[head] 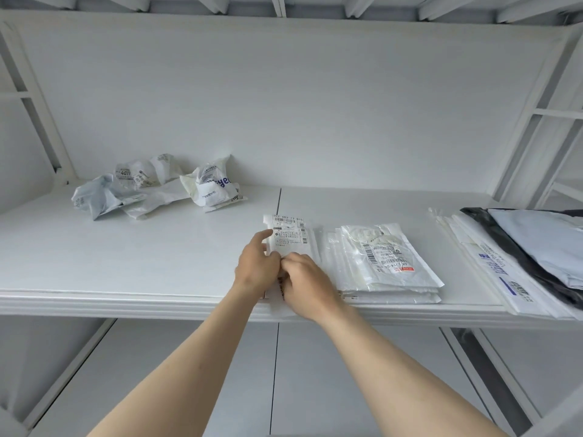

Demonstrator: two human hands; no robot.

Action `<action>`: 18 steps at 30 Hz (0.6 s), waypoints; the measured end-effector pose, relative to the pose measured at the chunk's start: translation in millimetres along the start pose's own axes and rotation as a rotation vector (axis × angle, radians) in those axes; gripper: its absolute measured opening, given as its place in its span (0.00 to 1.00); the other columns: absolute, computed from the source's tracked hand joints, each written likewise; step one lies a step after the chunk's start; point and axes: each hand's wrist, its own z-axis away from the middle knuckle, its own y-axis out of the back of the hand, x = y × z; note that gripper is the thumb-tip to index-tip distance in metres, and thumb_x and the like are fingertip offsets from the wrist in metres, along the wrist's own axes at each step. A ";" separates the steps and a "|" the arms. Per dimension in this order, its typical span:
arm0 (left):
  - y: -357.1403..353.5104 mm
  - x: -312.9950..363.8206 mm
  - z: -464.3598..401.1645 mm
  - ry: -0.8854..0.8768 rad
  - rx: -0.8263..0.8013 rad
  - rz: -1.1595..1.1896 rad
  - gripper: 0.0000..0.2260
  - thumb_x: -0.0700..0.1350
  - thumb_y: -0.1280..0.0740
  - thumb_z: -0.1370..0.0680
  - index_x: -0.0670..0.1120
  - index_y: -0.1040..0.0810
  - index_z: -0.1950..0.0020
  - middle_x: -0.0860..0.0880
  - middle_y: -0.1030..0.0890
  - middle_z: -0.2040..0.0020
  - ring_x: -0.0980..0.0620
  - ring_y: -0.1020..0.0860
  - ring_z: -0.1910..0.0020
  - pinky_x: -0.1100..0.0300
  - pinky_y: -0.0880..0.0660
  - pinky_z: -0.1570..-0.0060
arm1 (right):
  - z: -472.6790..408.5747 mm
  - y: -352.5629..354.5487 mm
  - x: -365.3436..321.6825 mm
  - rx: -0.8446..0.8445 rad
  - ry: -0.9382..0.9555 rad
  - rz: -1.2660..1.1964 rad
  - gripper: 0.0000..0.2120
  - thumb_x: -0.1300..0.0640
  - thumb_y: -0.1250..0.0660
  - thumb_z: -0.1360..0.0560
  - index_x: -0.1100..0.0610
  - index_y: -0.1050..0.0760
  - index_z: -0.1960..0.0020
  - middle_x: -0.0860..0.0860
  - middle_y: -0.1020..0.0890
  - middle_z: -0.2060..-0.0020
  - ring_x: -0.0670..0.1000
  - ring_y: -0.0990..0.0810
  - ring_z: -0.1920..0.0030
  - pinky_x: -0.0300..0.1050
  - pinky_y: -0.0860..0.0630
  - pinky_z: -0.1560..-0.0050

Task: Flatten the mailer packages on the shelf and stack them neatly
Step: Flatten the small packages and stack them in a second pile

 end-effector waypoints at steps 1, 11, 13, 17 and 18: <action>2.1 2.6 2.4 -0.017 0.027 0.097 0.24 0.38 0.39 0.25 0.56 0.29 0.31 0.47 0.23 0.39 0.46 0.22 0.44 0.48 0.25 0.41 | 2.0 2.8 -2.7 -0.014 0.018 -0.064 0.12 0.68 0.43 0.26 0.60 0.22 0.51 0.53 0.22 0.49 0.56 0.26 0.44 0.49 0.28 0.49; 17.2 22.9 -2.7 -0.016 0.121 0.283 0.20 0.36 0.39 0.21 0.50 0.30 0.30 0.48 0.26 0.41 0.45 0.21 0.45 0.49 0.21 0.48 | 11.8 95.2 33.3 0.007 -0.406 0.458 0.26 0.39 0.37 0.27 0.48 0.30 0.33 0.50 0.33 0.31 0.56 0.41 0.28 0.59 0.43 0.31; 13.7 24.7 -1.9 -0.025 0.101 0.260 0.21 0.36 0.39 0.21 0.49 0.30 0.30 0.48 0.25 0.41 0.45 0.21 0.45 0.49 0.22 0.47 | 19.8 98.3 43.1 -0.099 -0.508 0.567 0.34 0.31 0.38 0.32 0.48 0.31 0.32 0.50 0.35 0.31 0.57 0.41 0.28 0.64 0.43 0.34; 7.3 18.6 -1.9 -0.020 0.091 0.233 0.20 0.36 0.39 0.21 0.49 0.30 0.30 0.47 0.24 0.39 0.45 0.21 0.45 0.49 0.22 0.46 | 29.5 91.7 49.0 -0.121 -0.556 0.519 0.43 0.26 0.39 0.36 0.49 0.35 0.28 0.51 0.31 0.31 0.57 0.34 0.31 0.58 0.34 0.39; 7.4 17.4 -2.6 -0.015 0.091 0.221 0.20 0.36 0.39 0.21 0.50 0.30 0.30 0.47 0.24 0.39 0.44 0.21 0.45 0.49 0.22 0.46 | 28.9 88.5 48.7 -0.156 -0.582 0.499 0.48 0.24 0.39 0.38 0.50 0.38 0.26 0.52 0.33 0.30 0.58 0.35 0.30 0.60 0.34 0.38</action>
